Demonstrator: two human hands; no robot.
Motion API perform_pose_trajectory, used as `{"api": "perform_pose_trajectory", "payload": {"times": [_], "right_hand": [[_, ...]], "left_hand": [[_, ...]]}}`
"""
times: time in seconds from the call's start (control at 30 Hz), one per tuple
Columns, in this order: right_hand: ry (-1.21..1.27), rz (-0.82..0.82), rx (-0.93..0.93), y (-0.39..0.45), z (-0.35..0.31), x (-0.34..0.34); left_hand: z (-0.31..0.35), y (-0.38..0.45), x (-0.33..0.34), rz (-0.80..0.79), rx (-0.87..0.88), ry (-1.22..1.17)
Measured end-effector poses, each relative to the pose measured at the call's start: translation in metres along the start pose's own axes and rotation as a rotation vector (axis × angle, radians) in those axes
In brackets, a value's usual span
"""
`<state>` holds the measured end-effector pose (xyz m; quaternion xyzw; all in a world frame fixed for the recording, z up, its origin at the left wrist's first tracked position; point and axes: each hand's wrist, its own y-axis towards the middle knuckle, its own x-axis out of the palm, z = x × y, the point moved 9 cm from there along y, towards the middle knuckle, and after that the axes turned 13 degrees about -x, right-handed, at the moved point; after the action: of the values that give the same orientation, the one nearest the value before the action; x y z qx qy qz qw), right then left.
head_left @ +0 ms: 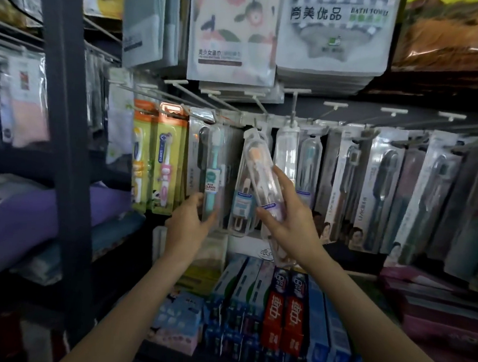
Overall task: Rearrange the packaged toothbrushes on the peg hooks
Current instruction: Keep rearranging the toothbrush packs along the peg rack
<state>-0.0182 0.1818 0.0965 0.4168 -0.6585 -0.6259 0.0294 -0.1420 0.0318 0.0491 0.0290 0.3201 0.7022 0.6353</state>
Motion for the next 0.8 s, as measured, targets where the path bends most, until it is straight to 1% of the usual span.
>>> {"api": "perform_pose_trajectory", "payload": {"times": [0.17, 0.23, 0.3, 0.47, 0.57, 0.7, 0.8], "right_hand": [[0.007, 0.079, 0.044, -0.015, 0.010, -0.005], [0.021, 0.120, 0.067, -0.011, 0.013, -0.008], [-0.014, 0.148, 0.055, 0.000, 0.013, -0.010], [-0.069, 0.106, 0.064, 0.011, 0.009, -0.001], [-0.092, 0.074, 0.071, 0.012, 0.010, 0.000], [-0.040, -0.007, 0.114, 0.014, 0.015, -0.002], [-0.106, -0.049, 0.134, 0.015, 0.013, 0.000]], "left_hand": [[-0.002, 0.002, -0.005, 0.030, 0.046, 0.047], [-0.002, 0.002, -0.004, 0.030, 0.065, 0.054], [-0.001, 0.001, -0.004, 0.034, 0.079, 0.069], [-0.001, -0.003, -0.009, 0.054, 0.099, 0.091], [0.001, -0.006, -0.008, 0.053, 0.107, 0.065], [0.004, -0.008, -0.001, 0.026, 0.095, 0.022], [0.005, -0.008, 0.001, 0.020, 0.086, 0.006]]}}
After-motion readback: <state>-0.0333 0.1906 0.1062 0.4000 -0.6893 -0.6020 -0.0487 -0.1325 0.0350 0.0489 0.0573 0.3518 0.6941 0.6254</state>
